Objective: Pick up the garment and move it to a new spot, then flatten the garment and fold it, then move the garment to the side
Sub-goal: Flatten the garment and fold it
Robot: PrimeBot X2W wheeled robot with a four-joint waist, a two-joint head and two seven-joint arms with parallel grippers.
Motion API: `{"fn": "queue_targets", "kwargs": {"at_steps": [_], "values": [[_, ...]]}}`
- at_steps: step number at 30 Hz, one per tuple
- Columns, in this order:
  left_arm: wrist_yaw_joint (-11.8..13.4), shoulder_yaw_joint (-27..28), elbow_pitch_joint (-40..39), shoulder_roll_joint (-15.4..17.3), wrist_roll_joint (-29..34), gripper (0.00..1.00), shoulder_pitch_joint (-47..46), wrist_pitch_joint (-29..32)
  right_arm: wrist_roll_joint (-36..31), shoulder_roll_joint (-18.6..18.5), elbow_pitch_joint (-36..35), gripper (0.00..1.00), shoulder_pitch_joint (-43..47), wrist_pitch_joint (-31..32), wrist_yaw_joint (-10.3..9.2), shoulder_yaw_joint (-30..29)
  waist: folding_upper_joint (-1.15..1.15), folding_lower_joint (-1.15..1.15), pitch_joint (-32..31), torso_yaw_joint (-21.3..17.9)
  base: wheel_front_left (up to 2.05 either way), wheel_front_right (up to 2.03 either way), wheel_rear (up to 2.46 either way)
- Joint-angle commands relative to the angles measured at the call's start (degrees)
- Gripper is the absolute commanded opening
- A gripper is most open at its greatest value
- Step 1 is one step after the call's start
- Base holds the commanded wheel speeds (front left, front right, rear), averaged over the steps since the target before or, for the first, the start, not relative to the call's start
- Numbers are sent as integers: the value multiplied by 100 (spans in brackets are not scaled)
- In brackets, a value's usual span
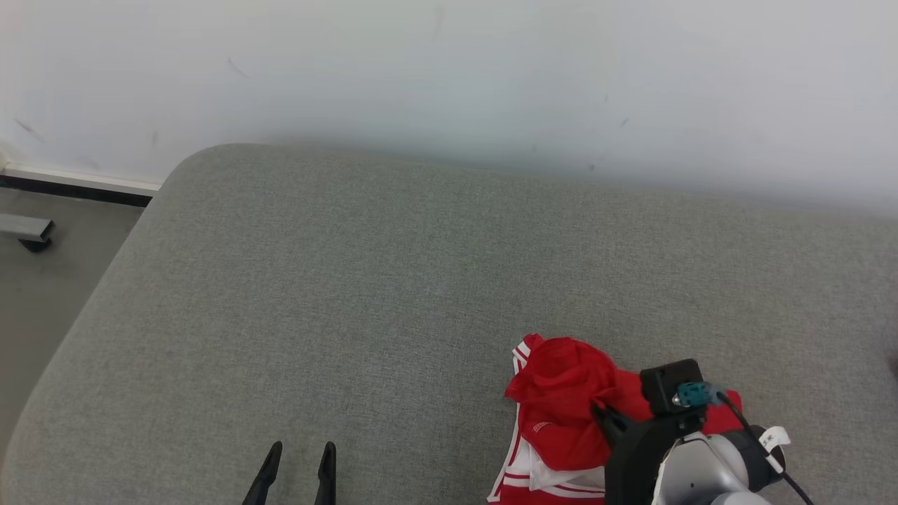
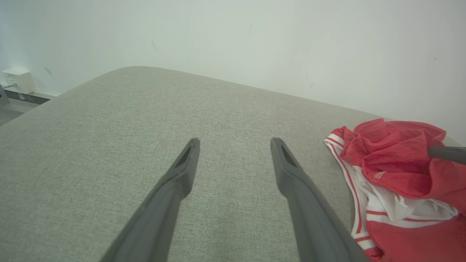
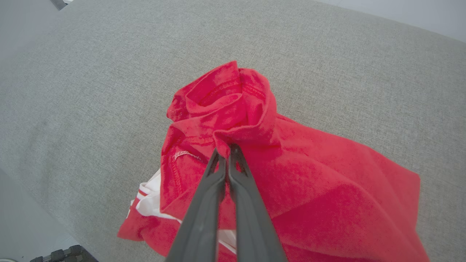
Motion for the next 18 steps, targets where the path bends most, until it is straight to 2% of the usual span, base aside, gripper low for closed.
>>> {"fn": "queue_targets", "kwargs": {"at_steps": [1,9,18], "values": [[7,20,-12,-1,-51,100,48,-16,29,1,-40,0,80,10,-15,31,0,0,3,-1,0,0,0],[7,26,4,-1,-69,100,-9,-15,149,2,-175,0,202,221,-15,808,0,0,54,-3,0,0,0],[7,6,13,-1,-85,100,-72,-16,83,0,435,0,91,177,-15,1405,0,0,98,58,0,0,0]]}}
